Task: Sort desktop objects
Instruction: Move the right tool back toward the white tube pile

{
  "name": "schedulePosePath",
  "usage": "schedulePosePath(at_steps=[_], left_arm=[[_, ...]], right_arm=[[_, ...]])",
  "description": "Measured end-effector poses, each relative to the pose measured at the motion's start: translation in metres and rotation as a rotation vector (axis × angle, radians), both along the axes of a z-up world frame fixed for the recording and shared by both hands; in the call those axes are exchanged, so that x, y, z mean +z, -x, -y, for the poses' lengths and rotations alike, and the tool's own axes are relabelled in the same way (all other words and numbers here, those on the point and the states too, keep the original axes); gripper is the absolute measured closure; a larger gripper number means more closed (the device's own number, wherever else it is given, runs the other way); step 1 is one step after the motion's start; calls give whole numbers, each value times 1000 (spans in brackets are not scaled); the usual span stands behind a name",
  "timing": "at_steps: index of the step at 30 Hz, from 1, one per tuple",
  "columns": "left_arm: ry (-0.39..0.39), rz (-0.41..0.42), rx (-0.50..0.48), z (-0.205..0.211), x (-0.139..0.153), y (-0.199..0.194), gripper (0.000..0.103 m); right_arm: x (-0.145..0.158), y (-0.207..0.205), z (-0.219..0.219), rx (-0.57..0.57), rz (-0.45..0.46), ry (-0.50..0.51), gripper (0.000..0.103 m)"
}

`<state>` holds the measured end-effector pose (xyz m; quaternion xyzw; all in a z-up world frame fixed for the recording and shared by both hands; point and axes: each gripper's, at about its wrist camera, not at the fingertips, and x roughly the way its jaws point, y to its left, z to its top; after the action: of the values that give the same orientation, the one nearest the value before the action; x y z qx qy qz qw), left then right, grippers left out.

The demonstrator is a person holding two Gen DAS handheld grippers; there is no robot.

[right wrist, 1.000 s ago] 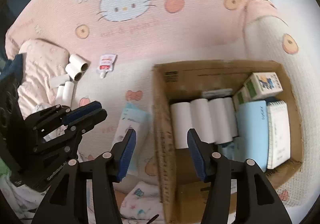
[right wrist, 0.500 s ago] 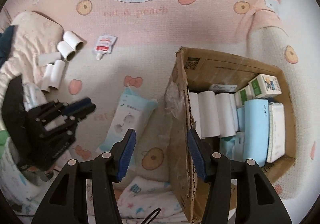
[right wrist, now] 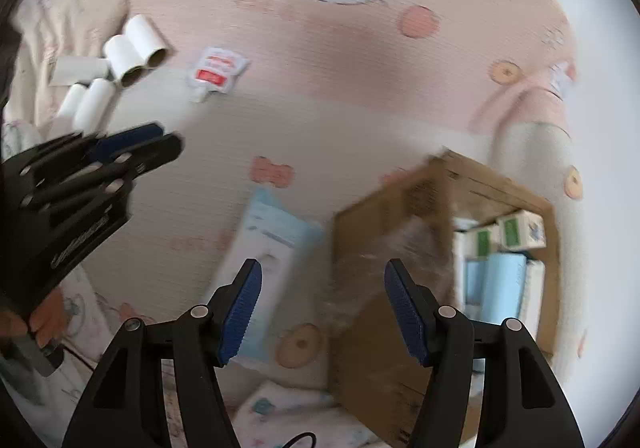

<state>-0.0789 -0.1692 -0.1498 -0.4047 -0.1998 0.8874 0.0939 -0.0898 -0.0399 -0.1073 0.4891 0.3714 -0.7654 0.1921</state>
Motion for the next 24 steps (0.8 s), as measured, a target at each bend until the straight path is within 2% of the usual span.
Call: schedulePosePath(at_steps=[3, 5, 7, 10, 14, 16, 19, 21, 24], left_arm=[[-36, 16, 38, 17, 0, 6, 71], [-19, 8, 66, 24, 2, 8, 70], [43, -7, 89, 29, 6, 12, 70], [178, -38, 93, 32, 17, 22, 68], [284, -30, 99, 42, 18, 33, 61], [259, 12, 111, 55, 14, 39, 61], [174, 60, 160, 80, 10, 43, 61], [76, 94, 202, 103, 6, 42, 61], [-63, 148, 206, 131, -3, 40, 57]], right_arm=[[-7, -4, 13, 28, -12, -10, 41], [-11, -5, 22, 47, -13, 4, 41], [-14, -7, 28, 57, -15, 17, 41], [-19, -7, 40, 86, -34, 46, 41], [-27, -3, 57, 99, -68, 90, 41], [-31, -2, 64, 106, -72, 116, 41], [-35, -1, 75, 119, -60, 193, 41], [-39, 2, 82, 114, -30, 252, 41], [-43, 5, 89, 101, 18, 339, 41]])
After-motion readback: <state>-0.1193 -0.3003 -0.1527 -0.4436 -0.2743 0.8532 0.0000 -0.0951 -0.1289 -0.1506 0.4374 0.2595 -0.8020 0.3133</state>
